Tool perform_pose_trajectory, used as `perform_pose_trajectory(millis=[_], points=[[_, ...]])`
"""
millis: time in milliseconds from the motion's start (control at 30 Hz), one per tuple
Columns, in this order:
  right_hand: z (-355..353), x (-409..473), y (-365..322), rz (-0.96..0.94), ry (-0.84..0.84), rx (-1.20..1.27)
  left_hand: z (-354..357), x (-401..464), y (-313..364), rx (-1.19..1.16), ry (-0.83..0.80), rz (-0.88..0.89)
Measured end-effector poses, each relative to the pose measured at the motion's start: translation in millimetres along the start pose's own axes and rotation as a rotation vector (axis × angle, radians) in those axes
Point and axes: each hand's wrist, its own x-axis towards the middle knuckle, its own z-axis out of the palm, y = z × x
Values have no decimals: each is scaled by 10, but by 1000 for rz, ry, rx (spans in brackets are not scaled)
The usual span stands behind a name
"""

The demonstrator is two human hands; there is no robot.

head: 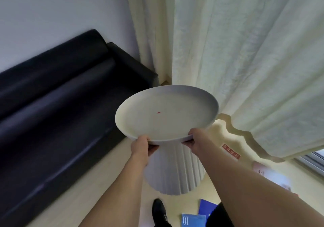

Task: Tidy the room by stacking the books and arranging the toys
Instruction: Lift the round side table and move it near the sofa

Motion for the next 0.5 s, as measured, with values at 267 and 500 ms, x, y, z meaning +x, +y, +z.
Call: perform_pose_trajectory(millis=[267, 500], points=[[359, 801, -631, 58, 134, 175, 967, 868, 635, 194, -110, -92], [395, 1793, -1242, 101, 189, 245, 1966, 1473, 908, 461, -187, -276]])
